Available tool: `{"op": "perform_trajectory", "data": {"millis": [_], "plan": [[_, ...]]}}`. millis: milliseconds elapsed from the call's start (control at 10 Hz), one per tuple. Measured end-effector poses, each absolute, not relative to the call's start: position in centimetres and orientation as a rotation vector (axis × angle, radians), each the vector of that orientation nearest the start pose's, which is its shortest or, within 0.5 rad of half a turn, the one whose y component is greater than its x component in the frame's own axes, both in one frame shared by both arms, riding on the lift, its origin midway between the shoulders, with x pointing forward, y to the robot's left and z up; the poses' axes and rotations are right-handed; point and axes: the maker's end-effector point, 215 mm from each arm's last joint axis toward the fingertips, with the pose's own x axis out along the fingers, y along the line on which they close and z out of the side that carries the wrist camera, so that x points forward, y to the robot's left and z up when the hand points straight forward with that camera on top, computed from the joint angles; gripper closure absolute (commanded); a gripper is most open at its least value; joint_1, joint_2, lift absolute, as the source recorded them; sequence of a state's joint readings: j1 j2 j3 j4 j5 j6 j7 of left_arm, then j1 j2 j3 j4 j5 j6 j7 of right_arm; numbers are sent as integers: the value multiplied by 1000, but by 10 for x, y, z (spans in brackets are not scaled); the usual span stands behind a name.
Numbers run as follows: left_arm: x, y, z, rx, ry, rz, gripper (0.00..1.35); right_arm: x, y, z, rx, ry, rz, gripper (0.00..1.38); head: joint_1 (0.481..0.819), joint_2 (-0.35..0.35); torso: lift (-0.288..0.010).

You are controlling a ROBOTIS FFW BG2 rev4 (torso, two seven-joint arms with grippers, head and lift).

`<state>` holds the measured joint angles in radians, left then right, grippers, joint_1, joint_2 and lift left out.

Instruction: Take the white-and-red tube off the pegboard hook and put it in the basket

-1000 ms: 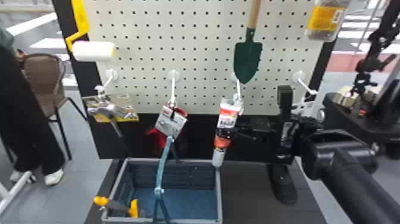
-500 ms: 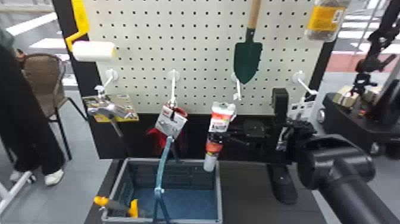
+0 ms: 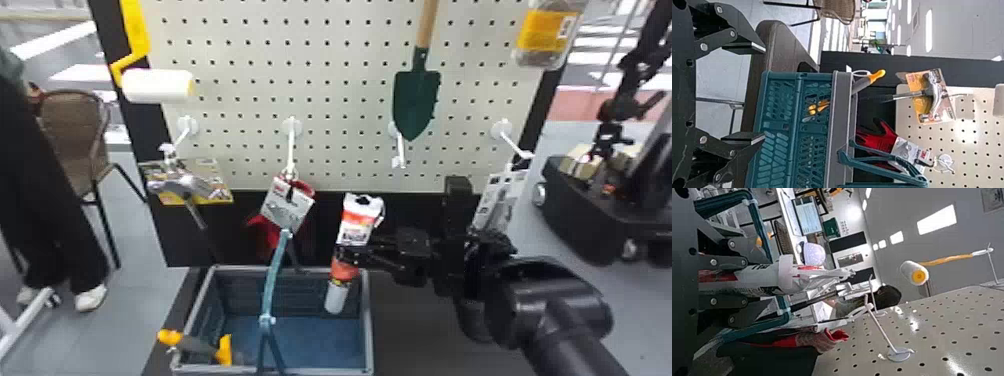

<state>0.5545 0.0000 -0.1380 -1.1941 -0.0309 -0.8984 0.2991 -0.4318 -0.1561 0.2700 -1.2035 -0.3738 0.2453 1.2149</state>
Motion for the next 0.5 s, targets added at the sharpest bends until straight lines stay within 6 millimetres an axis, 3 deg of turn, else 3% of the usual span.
{"op": "perform_trajectory", "data": {"millis": [500], "plan": [[298,206,-514,-55,39,148,489,508,24,-344,374,227,1433,957,549,0,-100]]}}
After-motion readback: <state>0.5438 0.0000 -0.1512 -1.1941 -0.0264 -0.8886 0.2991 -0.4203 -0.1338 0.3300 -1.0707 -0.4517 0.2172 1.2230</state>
